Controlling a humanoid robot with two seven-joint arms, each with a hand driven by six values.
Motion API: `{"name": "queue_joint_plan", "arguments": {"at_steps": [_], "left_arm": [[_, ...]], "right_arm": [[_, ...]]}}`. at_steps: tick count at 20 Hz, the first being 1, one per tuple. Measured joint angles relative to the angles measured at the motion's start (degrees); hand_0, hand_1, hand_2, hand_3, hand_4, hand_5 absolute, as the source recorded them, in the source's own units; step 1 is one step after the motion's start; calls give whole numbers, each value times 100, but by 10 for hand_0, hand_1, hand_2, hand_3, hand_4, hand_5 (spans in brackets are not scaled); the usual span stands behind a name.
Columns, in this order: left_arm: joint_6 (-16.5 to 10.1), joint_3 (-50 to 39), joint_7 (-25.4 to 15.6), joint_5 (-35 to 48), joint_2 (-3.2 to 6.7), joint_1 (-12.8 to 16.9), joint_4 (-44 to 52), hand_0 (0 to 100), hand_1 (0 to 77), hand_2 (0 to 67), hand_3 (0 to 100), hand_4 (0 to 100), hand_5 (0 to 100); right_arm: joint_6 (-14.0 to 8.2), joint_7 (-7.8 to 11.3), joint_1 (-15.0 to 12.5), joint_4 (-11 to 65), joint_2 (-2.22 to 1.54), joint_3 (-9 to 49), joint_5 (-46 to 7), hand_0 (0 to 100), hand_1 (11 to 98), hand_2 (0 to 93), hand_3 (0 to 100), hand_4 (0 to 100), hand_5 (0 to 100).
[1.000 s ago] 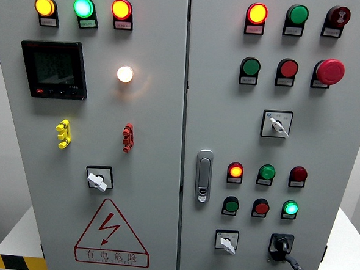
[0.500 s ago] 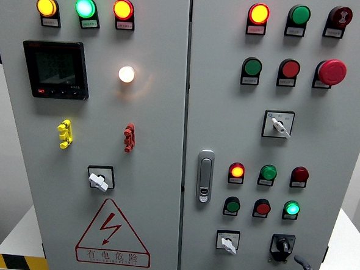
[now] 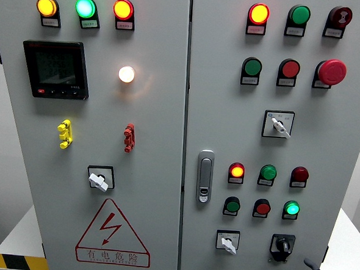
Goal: Trip black knob to open circuit
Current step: 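Release the knob and lower the right hand away from it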
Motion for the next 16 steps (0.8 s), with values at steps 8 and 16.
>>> {"name": "queue_joint_plan", "arguments": {"at_steps": [8,16], "left_arm": [[0,0,0,0,-1,0,0,0,31,129,214,67,15],[0,0,0,0,-1,0,0,0,32,129,214,67,15]], "right_arm": [[0,-23,-206,224,16,-28,7,773,456,17,381,330,576],[0,-16,-287,366,49,-64,1,786,456,35,214,180,387]]}}
